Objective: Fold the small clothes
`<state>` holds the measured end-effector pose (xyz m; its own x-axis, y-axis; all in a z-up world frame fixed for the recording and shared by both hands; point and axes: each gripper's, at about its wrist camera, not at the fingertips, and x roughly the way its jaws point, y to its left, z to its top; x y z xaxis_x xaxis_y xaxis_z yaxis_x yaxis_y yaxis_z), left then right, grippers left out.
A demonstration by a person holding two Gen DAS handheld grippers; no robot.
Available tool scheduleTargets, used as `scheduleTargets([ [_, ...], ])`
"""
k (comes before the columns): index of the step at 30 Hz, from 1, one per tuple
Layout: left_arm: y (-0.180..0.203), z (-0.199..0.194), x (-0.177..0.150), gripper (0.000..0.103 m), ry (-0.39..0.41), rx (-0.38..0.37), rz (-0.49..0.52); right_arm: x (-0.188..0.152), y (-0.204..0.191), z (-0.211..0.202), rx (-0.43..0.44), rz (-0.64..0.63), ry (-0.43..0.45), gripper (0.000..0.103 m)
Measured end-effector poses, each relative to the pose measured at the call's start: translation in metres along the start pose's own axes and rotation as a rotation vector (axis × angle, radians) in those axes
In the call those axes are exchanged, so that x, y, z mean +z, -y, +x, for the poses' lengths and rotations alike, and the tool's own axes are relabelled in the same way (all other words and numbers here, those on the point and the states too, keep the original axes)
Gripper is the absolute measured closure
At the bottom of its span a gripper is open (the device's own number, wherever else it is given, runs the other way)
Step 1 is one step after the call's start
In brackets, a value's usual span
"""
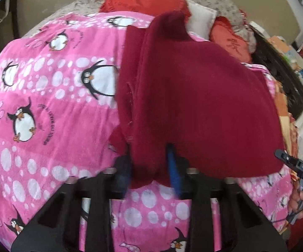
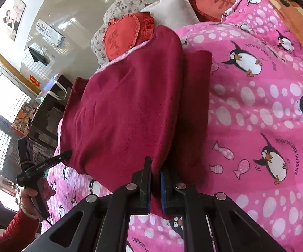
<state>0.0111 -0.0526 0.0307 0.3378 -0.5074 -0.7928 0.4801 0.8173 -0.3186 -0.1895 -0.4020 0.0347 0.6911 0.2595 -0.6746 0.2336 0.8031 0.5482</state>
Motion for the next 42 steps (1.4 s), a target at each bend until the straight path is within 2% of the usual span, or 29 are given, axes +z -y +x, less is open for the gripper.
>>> scheduleTargets([
  [4,0.003,-0.012,-0.004,0.085,0.0,-0.029,0.012,0.0,0.001,-0.018,0.027,0.017,0.034,0.098],
  [9,0.002,-0.025,-0.023,0.085,-0.025,-0.081,0.008,-0.001,0.002,-0.034,0.033,-0.008,0.021,0.098],
  [14,0.011,-0.012,-0.04,0.085,-0.033,-0.004,0.055,-0.009,0.022,-0.015,0.013,0.029,-0.045,0.098],
  [16,0.015,-0.013,-0.038,0.08,-0.026,0.026,0.051,-0.009,0.023,-0.014,0.02,0.046,-0.043,0.098],
  [18,0.021,-0.015,-0.037,0.071,-0.022,0.079,0.07,-0.005,0.019,-0.023,-0.019,0.033,-0.023,0.083],
  [19,0.024,-0.017,-0.037,0.07,-0.018,0.106,0.089,-0.003,0.016,-0.029,-0.045,0.021,-0.012,0.062],
  [20,0.028,-0.02,-0.036,0.07,-0.011,0.128,0.113,-0.001,0.013,-0.035,-0.068,0.007,0.001,0.055],
  [23,0.037,-0.027,-0.034,0.07,0.013,0.188,0.166,0.007,-0.001,-0.051,-0.069,-0.044,0.039,0.055],
  [28,0.04,-0.036,-0.022,0.07,0.051,0.215,0.181,0.021,-0.019,-0.052,-0.063,-0.09,0.07,0.055],
  [32,0.039,-0.038,-0.004,0.07,0.076,0.22,0.161,0.04,-0.038,-0.037,-0.045,-0.137,0.078,0.055],
  [39,0.048,-0.021,0.038,0.07,0.108,0.224,0.141,0.077,-0.066,0.004,-0.072,-0.218,0.095,0.056],
  [42,0.048,-0.007,0.059,0.07,0.11,0.231,0.121,0.094,-0.071,0.019,-0.093,-0.239,0.108,0.063],
])
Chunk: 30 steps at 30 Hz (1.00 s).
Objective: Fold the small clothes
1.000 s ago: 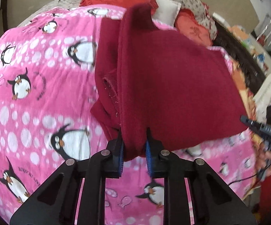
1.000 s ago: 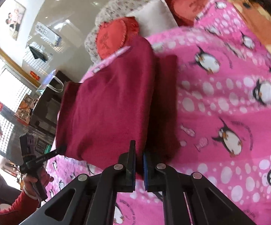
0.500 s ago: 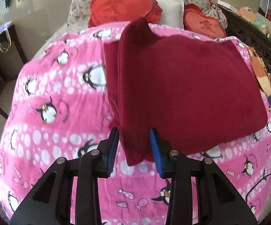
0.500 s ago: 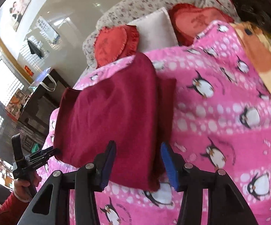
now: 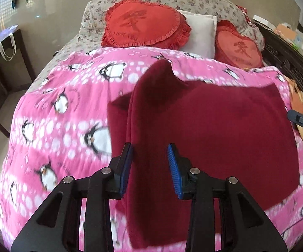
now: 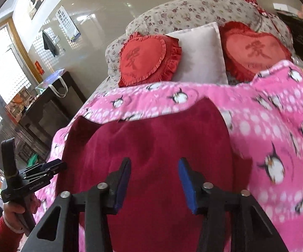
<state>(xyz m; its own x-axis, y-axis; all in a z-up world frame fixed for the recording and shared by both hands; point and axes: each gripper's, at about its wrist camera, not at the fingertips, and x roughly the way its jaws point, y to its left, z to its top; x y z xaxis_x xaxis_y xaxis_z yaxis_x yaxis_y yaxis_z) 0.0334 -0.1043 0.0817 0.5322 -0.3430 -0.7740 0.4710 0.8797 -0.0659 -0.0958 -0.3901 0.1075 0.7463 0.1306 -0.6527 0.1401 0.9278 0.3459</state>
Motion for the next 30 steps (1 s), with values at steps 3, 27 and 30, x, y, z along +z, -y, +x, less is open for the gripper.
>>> scheduleTargets([
  [3,-0.003,0.015,0.019,0.07,0.006,0.014,-0.031,0.016,0.002,0.015,-0.036,-0.016,0.026,0.064],
  [27,-0.028,0.016,0.003,0.054,-0.084,-0.057,-0.268,0.031,-0.061,0.056,0.018,-0.08,-0.137,0.063],
  [30,-0.031,0.009,-0.015,0.054,-0.112,-0.079,-0.293,0.023,-0.087,0.068,0.04,-0.106,-0.167,0.063],
])
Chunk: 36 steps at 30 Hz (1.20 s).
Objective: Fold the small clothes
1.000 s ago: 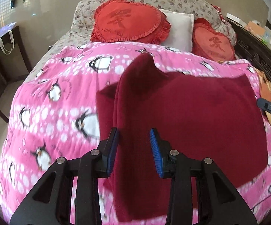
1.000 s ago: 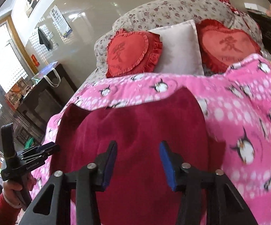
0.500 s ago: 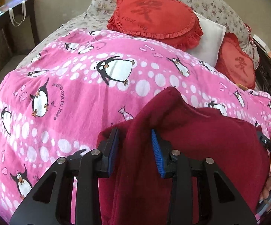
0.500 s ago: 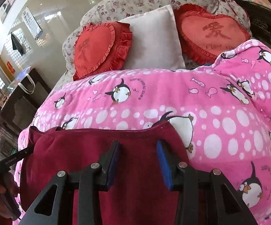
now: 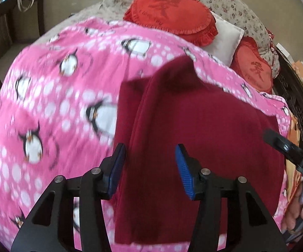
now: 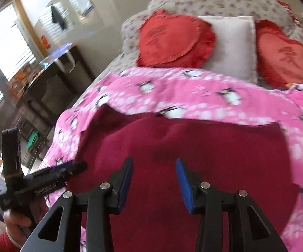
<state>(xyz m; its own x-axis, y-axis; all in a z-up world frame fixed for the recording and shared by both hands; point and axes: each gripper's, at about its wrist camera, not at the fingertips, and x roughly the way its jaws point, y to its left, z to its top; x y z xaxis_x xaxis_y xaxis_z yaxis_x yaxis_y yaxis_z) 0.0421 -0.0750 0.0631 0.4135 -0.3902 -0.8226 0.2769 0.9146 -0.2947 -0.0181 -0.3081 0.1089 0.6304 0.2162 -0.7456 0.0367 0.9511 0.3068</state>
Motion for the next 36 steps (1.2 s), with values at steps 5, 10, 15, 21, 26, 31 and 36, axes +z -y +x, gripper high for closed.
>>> scheduleTargets([
  [5,-0.018,-0.004,-0.022,0.054,-0.055,-0.059,-0.073,0.001,-0.044,0.03,0.033,-0.054,-0.071,0.062],
  [10,-0.035,-0.004,-0.036,0.054,-0.085,-0.087,-0.141,0.015,-0.077,0.064,0.023,-0.119,-0.143,0.058],
  [15,-0.061,-0.011,-0.053,0.035,-0.064,-0.163,-0.244,0.018,-0.1,0.079,0.03,-0.146,-0.189,0.055],
  [21,-0.072,-0.009,-0.067,0.035,-0.042,-0.204,-0.29,0.027,-0.121,0.1,0.007,-0.144,-0.212,0.035],
  [26,-0.067,-0.008,-0.077,0.035,-0.033,-0.21,-0.266,0.032,-0.142,0.133,-0.078,-0.201,-0.288,0.035],
  [31,-0.064,-0.004,-0.079,0.032,-0.024,-0.219,-0.263,0.029,-0.159,0.153,-0.166,-0.274,-0.307,0.028],
  [36,-0.062,-0.003,-0.078,0.028,-0.013,-0.227,-0.268,0.028,-0.167,0.165,-0.23,-0.299,-0.317,0.022],
])
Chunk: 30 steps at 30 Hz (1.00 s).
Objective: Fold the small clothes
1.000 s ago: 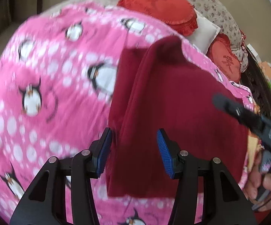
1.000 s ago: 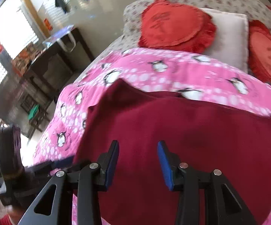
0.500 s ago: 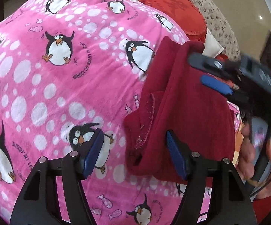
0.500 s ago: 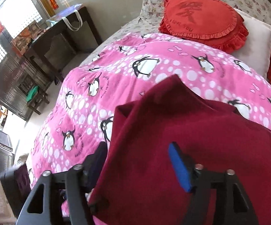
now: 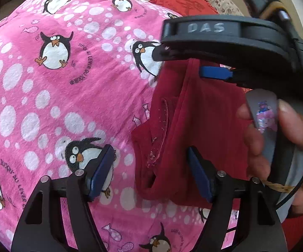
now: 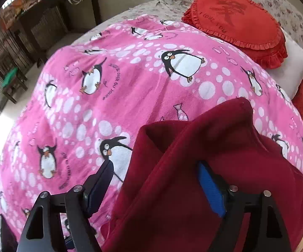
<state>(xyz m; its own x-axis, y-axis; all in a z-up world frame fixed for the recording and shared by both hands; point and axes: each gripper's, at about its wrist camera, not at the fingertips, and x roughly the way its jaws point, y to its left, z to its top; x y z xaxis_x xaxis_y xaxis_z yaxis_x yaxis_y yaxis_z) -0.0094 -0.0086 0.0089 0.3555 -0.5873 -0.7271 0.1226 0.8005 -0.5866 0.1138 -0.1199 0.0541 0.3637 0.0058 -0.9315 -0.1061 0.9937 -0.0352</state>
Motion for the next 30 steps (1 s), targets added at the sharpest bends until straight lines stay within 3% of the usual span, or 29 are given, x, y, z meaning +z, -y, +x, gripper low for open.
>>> scheduleTargets([
  [4,0.008,0.005,-0.001,0.025,0.009,0.008,0.006,0.002,-0.005,0.009,-0.075,-0.017,0.004,0.022],
  [9,0.02,0.018,0.006,0.022,0.012,0.021,0.026,0.0,-0.003,0.01,-0.089,-0.03,0.016,0.028],
  [12,0.028,0.023,0.009,0.022,0.018,0.035,0.036,-0.003,0.007,0.003,-0.053,-0.018,0.029,0.044],
  [17,0.043,0.034,0.013,0.016,0.032,0.058,0.06,-0.009,0.033,-0.014,0.101,0.036,0.06,0.075],
  [20,0.054,0.039,0.014,0.016,0.035,0.067,0.078,-0.017,0.043,-0.024,0.167,0.067,0.079,0.08],
  [22,0.061,0.041,0.015,0.047,0.014,0.043,0.097,-0.022,0.047,-0.031,0.19,0.076,0.095,0.081],
  [25,0.073,0.039,0.014,0.061,0.015,0.049,0.116,-0.025,0.05,-0.04,0.209,0.072,0.11,0.082],
  [30,0.102,0.023,0.009,0.07,0.067,0.052,0.168,-0.03,0.062,-0.061,0.235,0.083,0.148,0.083],
])
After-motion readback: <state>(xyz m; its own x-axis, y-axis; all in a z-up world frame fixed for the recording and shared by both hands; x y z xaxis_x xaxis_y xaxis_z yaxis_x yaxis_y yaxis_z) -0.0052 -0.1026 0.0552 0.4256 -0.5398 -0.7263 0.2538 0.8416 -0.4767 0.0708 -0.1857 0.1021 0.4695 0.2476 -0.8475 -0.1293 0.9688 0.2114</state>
